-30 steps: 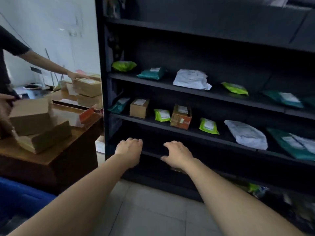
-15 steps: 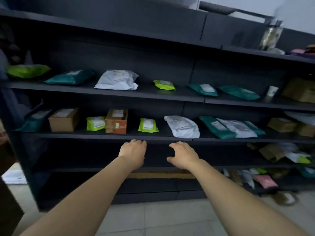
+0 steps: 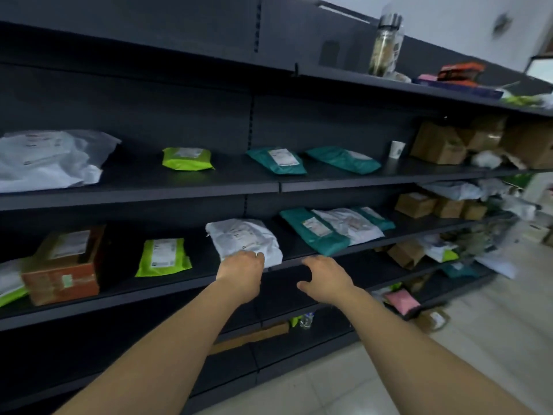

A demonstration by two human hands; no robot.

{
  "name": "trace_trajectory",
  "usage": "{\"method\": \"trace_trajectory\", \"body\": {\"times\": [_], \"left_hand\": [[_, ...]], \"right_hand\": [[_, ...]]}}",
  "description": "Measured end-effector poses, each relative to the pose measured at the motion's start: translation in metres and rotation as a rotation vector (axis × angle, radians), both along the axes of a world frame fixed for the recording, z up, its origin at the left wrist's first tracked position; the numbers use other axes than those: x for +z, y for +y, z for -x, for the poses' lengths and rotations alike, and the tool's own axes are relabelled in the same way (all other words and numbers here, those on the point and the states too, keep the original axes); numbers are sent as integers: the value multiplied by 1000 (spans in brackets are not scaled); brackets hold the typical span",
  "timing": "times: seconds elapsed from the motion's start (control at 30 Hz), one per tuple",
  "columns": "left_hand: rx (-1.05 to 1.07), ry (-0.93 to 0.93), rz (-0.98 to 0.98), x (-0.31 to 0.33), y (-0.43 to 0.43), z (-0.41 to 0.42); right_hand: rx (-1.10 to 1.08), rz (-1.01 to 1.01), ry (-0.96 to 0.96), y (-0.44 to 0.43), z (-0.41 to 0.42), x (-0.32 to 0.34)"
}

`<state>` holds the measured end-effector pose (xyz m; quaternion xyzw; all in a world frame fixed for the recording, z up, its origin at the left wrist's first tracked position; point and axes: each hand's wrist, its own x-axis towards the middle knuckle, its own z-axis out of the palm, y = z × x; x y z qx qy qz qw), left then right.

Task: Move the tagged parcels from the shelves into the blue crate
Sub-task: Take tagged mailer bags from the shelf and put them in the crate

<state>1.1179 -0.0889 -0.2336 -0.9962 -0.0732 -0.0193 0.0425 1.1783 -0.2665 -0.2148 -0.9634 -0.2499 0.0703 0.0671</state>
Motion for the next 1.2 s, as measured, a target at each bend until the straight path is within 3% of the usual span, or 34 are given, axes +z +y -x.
{"method": "trace_trajectory", "body": {"times": [0.3, 0.93, 1.2], "left_hand": [[-77, 33, -2, -31, -39, -139], [115, 153, 172, -93, -86, -365], [298, 241, 588, -148, -65, -459]], "right_hand": [[-65, -25, 47, -41, -137, -27], [72, -4, 177, -75, -391, -94], [72, 42, 277, -51, -475, -137]]}}
